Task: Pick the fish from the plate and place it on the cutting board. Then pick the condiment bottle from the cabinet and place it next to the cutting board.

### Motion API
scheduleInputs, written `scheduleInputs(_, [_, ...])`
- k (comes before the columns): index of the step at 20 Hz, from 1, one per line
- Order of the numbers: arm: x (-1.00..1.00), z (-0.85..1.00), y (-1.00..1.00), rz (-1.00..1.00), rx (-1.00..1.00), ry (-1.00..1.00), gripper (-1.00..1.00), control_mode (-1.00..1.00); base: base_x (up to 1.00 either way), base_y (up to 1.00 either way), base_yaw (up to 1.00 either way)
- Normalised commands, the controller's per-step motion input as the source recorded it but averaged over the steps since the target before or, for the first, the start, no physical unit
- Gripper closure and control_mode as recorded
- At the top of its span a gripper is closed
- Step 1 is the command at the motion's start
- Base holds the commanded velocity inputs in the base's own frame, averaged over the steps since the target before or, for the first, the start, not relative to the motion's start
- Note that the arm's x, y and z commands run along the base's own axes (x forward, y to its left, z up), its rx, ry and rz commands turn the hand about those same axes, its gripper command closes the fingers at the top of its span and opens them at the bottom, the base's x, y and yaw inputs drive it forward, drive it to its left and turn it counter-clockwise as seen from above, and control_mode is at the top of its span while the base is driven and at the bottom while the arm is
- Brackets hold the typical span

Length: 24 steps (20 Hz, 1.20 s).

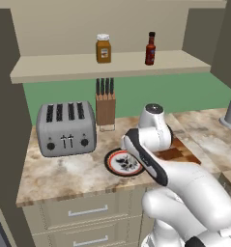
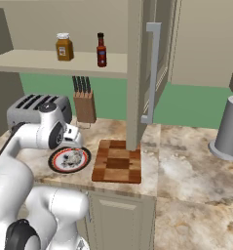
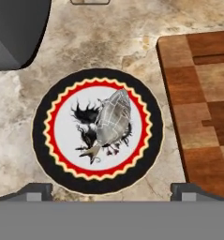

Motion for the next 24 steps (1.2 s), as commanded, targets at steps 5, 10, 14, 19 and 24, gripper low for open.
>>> scheduleInputs(5, [0.24, -0.35, 0.01, -0.02, 0.0, 0.0, -1.0, -1.0, 0.0, 0.0, 0.0])
scheduleInputs(10, [0.23, -0.36, 0.03, -0.02, 0.0, 0.0, -1.0, -1.0, 0.0, 0.0, 0.0])
scheduleInputs(14, [0.19, -0.33, 0.06, -0.03, 0.0, 0.0, -1.0, -1.0, 0.0, 0.0, 0.0])
scheduleInputs(19, [0.18, -0.25, 0.05, -0.02, 0.0, 0.0, -1.0, -1.0, 0.0, 0.0, 0.0])
scheduleInputs(24, [0.19, -0.21, 0.04, -0.03, 0.0, 0.0, -1.0, -1.0, 0.0, 0.0, 0.0])
